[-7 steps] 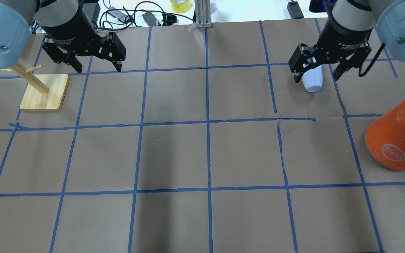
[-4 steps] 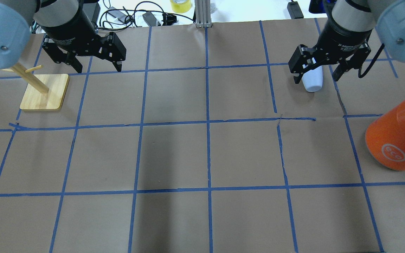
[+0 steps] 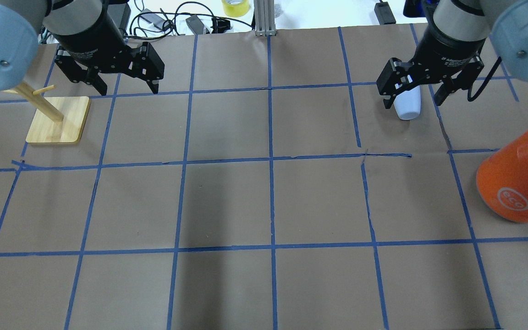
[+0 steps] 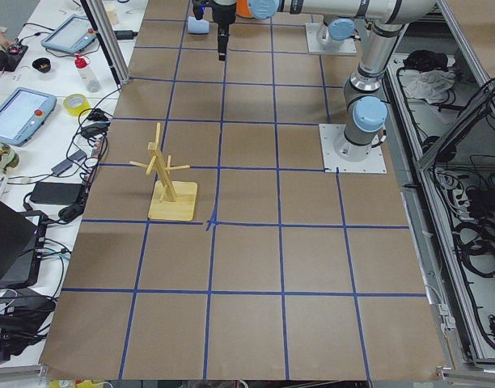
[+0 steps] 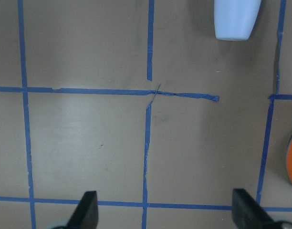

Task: Flip cup

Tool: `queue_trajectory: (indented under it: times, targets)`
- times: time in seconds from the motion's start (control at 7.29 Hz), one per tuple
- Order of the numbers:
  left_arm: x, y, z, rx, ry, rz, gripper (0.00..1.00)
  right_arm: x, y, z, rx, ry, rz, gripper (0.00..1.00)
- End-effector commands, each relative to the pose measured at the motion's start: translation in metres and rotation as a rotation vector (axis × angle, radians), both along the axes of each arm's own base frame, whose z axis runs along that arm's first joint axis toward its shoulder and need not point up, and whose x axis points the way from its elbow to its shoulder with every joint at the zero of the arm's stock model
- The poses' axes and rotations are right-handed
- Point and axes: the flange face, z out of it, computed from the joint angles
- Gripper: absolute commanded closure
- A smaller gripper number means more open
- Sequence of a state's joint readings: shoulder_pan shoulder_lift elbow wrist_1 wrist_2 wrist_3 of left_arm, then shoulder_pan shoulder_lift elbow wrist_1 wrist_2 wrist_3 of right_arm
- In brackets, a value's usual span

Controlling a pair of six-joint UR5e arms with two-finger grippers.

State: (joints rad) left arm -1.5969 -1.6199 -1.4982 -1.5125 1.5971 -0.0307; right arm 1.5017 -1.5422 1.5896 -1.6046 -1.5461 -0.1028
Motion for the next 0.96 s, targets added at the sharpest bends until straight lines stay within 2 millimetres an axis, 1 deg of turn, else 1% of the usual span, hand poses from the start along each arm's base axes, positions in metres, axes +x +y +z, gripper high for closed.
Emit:
queue_trajectory:
  times: [0.0, 0.14, 0.27, 0.41, 0.55, 0.82]
  targets:
    - [0.0, 0.0, 0.0, 0.0, 0.0, 0.0, 0.0, -0.046, -0.014, 0.002, -0.043, -0.001, -0.026, 0.0]
    - [0.0, 0.0, 0.0, 0.0, 0.0, 0.0, 0.0, -0.076, -0.036, -0.011, -0.087, 0.008, 0.049, 0.0]
    - [0.0, 0.0, 0.0, 0.0, 0.0, 0.0, 0.0, -0.092, -0.057, -0.029, -0.117, 0.029, 0.101, 0.0]
    - [0.0, 0.0, 0.0, 0.0, -0.001, 0.0, 0.0, -0.101, -0.071, -0.054, -0.089, 0.017, 0.089, 0.0]
    - [0.0, 0.0, 0.0, 0.0, 0.0, 0.0, 0.0, -0.106, -0.09, -0.081, -0.091, 0.014, 0.085, 0.0]
    - [0.0, 0.0, 0.0, -0.001, -0.001, 0.0, 0.0, -0.114, -0.126, -0.127, -0.156, 0.031, 0.085, 0.0]
